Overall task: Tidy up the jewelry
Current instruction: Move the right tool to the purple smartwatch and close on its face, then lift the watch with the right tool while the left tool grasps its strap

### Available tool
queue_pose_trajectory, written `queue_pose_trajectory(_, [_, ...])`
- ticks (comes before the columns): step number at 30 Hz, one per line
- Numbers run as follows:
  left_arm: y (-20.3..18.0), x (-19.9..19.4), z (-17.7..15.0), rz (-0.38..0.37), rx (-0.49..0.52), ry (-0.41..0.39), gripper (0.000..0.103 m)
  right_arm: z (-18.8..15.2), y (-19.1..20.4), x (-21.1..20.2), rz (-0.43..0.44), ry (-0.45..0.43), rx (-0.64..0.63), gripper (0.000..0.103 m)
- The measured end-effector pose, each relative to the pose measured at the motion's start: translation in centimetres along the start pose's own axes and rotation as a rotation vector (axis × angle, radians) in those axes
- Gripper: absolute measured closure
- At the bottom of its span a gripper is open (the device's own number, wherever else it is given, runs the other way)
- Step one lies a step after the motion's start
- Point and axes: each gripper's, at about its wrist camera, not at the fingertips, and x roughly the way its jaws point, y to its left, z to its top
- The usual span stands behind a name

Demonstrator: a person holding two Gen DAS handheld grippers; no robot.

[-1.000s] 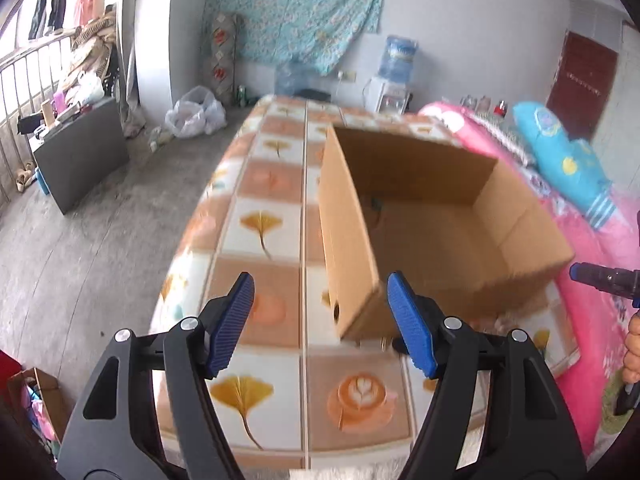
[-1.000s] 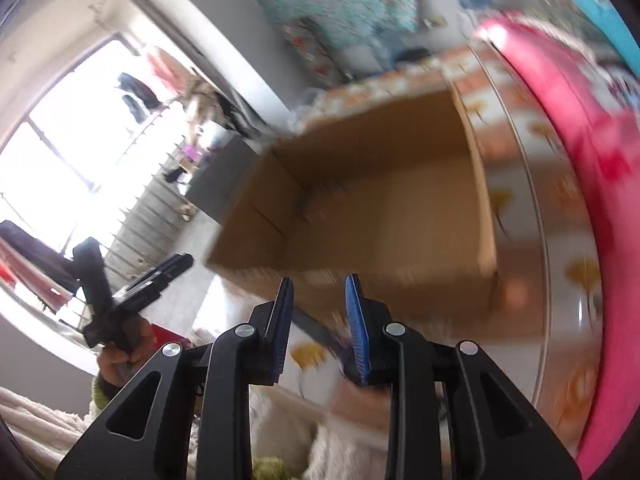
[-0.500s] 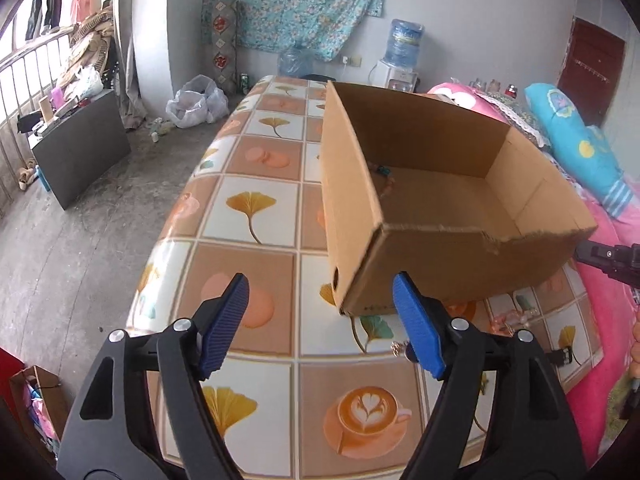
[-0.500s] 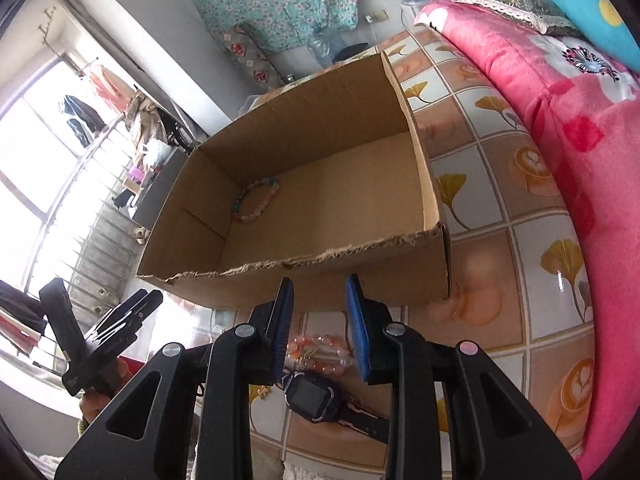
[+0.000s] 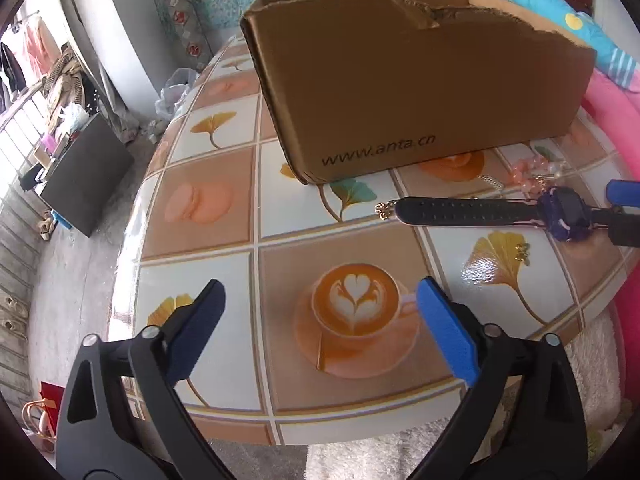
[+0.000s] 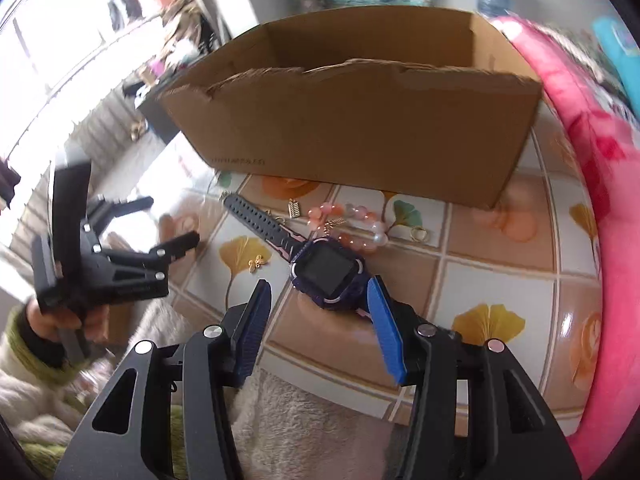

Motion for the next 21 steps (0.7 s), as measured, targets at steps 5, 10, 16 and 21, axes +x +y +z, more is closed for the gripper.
queue_pose_trajectory(5, [0.8,0.2,-0.2,-0.033,-0.048,0.004,0.008,1.1,0.5,1.4,-0.023,0.029,-0.073,0.054])
queue_pose_trajectory(10, [1.5,0.6,-0.2,-0.084,-0.089,0.038,0.008,1.3,0.4,2.7,-0.037,0.068,-0.111,0.054])
queue_pose_trajectory(16, [1.3,0.6,-0.4,-0.094,-0.080,0.018,0.008,1.3,1.4,3.6,-0.088,0.103,-0.204,0.053])
queue_pose_trajectory(21, [1.6,0.9,-0.4,-0.100,-0.079,0.005,0.007,1.3,2.4,4.0,-0.126,0.130,-0.253,0.053])
